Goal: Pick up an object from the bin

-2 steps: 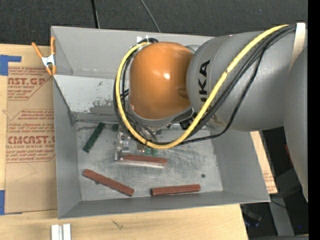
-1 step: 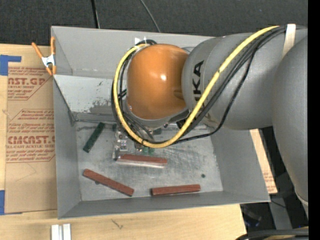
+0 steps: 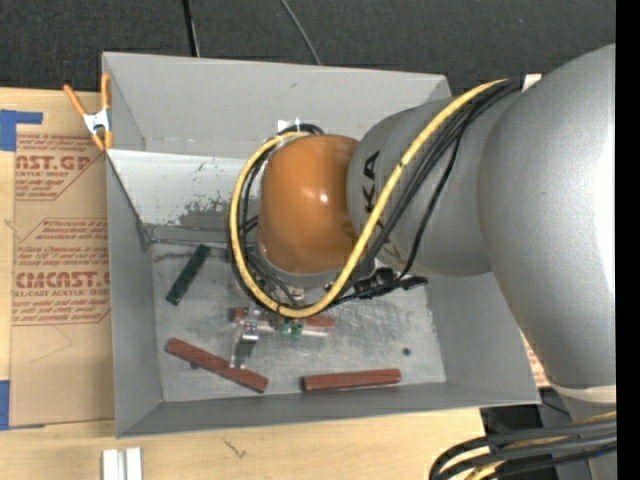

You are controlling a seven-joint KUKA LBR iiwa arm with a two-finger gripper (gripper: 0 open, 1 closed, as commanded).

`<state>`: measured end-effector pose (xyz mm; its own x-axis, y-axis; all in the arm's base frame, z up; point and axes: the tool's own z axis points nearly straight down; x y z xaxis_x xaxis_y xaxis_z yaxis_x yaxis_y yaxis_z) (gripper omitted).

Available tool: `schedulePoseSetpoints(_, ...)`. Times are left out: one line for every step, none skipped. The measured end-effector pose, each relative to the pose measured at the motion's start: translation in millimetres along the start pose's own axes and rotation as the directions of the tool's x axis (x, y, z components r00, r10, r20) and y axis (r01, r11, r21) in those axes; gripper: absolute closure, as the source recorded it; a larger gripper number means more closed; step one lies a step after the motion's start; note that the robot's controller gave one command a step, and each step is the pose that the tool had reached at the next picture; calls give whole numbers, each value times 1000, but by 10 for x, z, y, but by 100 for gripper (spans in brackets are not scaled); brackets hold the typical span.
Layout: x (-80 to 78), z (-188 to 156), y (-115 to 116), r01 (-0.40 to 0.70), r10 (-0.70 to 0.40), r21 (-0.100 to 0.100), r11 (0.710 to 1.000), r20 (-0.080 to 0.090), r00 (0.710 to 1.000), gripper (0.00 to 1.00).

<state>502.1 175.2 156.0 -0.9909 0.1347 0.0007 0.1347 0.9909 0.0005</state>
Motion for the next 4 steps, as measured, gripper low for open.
schedulePoseSetpoints(-1, -1, -1, 0, 0, 0, 1000, 0, 1000, 0)
schedulePoseSetpoints(160, 783, -88, 9, -9, -4, 1000, 6, 1000, 100)
schedulePoseSetpoints(160, 783, -88, 10, -9, -4, 1000, 6, 1000, 100)
schedulePoseSetpoints(93, -699, -98, 27, -27, -1, 1000, 3, 1000, 100)
